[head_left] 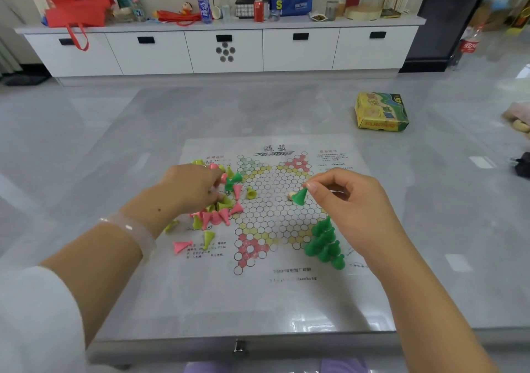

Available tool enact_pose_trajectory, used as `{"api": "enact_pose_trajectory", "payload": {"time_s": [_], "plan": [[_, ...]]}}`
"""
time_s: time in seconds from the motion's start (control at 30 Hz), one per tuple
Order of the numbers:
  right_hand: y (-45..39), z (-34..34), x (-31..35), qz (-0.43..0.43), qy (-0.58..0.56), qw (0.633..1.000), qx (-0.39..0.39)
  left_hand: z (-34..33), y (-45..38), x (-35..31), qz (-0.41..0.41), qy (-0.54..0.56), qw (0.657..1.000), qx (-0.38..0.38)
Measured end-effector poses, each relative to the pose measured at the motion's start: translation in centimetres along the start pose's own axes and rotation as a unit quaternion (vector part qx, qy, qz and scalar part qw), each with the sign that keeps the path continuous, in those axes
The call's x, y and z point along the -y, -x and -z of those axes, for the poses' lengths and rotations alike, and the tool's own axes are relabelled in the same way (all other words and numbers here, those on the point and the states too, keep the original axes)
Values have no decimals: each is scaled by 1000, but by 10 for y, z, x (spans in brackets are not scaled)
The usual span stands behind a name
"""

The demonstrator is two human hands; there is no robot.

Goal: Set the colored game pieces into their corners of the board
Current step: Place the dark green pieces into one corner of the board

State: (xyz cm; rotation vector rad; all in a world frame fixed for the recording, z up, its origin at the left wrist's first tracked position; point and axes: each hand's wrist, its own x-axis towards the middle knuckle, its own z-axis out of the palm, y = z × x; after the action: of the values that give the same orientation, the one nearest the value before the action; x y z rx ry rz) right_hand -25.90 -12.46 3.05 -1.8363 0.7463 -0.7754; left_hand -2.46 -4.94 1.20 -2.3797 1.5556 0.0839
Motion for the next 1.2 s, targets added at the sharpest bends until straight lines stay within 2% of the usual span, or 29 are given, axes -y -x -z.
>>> {"api": "enact_pose_trajectory", "payload": {"time_s": [0.23, 0.43, 0.5, 0.6, 0.7, 0.87, 1.07, 1.2], "plan": [[-2, -2, -1, -1, 2, 1000, -2, -5, 1, 0, -18, -57, 998, -9], [-1, 0, 0, -2, 4, 1000, -8, 4, 7, 15, -17, 20, 999, -46], [-1, 0, 0, -3, 5, 1000, -8, 9, 10, 23, -26, 37, 999, -10], [-1, -1, 0, -3, 5, 1000, -8, 11, 11, 24, -69, 2, 997, 45], [-2, -3, 1, -3, -3, 1000, -4, 6, 8, 21, -86, -41, 994, 56], [-1, -2, 1, 1, -5, 1000, -2, 0, 5, 18, -64, -65, 995, 35], [-1, -1, 1, -3, 1, 1000, -8, -1, 1, 6, -2, 84, 995, -48], [-1, -2, 1, -5, 11, 1000, -6, -8, -11, -8, -10, 68, 994, -82]]}}
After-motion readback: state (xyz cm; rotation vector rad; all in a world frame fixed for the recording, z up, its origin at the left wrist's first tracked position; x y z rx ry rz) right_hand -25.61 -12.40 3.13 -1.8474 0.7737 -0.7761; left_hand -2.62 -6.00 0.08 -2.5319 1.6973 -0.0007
